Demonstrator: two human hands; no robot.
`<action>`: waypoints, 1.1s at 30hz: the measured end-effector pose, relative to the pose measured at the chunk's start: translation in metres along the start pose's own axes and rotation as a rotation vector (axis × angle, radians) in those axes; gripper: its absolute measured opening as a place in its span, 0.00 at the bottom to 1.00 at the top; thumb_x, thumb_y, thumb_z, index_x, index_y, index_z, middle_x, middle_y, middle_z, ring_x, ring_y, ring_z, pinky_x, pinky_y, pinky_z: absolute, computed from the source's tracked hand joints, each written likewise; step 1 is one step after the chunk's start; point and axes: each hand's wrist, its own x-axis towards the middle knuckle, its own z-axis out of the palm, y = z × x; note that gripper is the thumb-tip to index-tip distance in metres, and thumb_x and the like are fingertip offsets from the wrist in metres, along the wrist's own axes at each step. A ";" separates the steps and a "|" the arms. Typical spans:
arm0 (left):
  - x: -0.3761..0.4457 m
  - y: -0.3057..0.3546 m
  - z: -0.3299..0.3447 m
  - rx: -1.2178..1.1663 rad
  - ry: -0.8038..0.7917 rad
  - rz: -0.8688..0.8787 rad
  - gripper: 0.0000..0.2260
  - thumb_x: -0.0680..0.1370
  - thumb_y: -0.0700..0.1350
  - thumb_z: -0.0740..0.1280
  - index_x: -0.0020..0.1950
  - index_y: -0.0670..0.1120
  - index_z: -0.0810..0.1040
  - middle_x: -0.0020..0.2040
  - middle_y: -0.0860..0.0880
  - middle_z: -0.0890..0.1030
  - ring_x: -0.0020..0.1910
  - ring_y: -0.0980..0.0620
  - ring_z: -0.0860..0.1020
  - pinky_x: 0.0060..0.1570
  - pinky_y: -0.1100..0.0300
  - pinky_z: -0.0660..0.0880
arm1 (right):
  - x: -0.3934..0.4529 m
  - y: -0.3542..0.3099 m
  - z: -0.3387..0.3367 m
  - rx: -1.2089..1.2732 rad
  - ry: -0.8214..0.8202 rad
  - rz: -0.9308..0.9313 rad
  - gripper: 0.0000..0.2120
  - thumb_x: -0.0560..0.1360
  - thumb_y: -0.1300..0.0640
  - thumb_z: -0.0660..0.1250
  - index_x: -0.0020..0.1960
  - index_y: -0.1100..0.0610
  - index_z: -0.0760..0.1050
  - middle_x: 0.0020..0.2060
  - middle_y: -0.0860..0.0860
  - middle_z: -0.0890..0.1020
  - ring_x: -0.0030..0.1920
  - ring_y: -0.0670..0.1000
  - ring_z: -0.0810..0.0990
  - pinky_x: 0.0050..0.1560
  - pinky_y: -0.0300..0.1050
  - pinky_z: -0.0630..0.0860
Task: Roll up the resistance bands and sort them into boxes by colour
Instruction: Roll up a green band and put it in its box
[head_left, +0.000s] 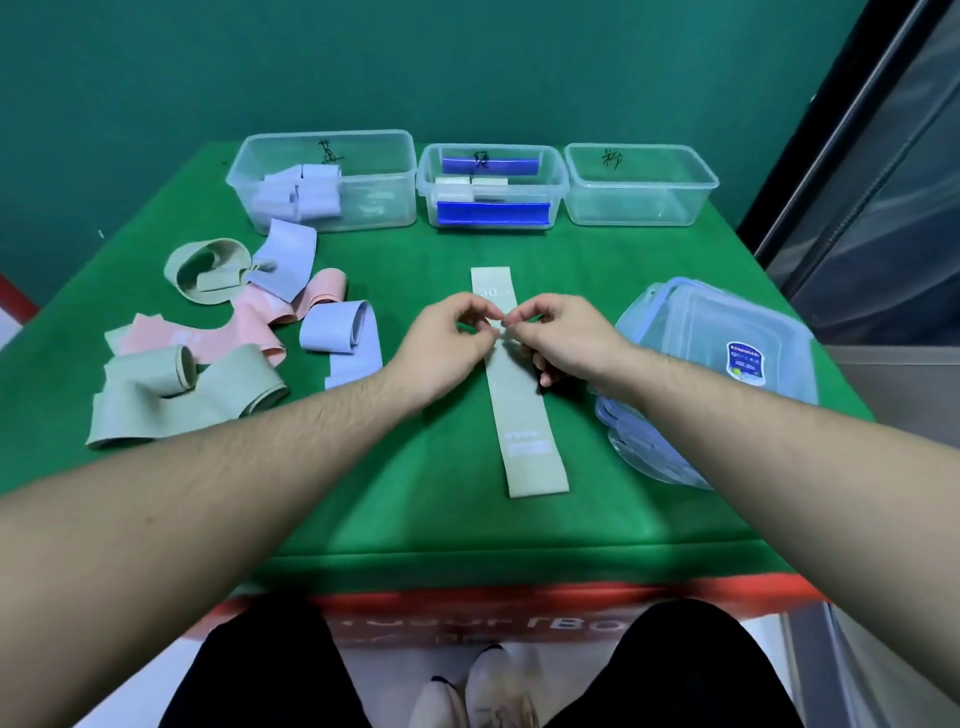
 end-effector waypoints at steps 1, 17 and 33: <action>-0.013 0.001 0.000 0.021 -0.026 0.020 0.07 0.77 0.37 0.69 0.49 0.48 0.79 0.41 0.55 0.79 0.32 0.58 0.71 0.34 0.70 0.68 | -0.008 0.001 0.000 -0.021 -0.020 -0.031 0.04 0.77 0.60 0.66 0.46 0.53 0.78 0.29 0.56 0.74 0.23 0.51 0.71 0.24 0.43 0.74; -0.126 -0.008 0.005 0.428 -0.195 0.397 0.11 0.74 0.53 0.73 0.53 0.51 0.82 0.51 0.55 0.79 0.52 0.53 0.77 0.59 0.52 0.73 | -0.123 0.065 -0.007 -0.448 -0.081 -0.509 0.13 0.72 0.55 0.75 0.56 0.51 0.81 0.48 0.43 0.78 0.49 0.39 0.76 0.54 0.31 0.70; -0.133 -0.008 0.007 0.230 -0.048 0.303 0.03 0.76 0.44 0.72 0.49 0.49 0.84 0.44 0.55 0.83 0.45 0.57 0.78 0.48 0.66 0.73 | -0.121 0.067 0.004 -0.186 0.009 -0.395 0.04 0.74 0.55 0.74 0.48 0.48 0.83 0.42 0.46 0.83 0.43 0.43 0.79 0.48 0.39 0.74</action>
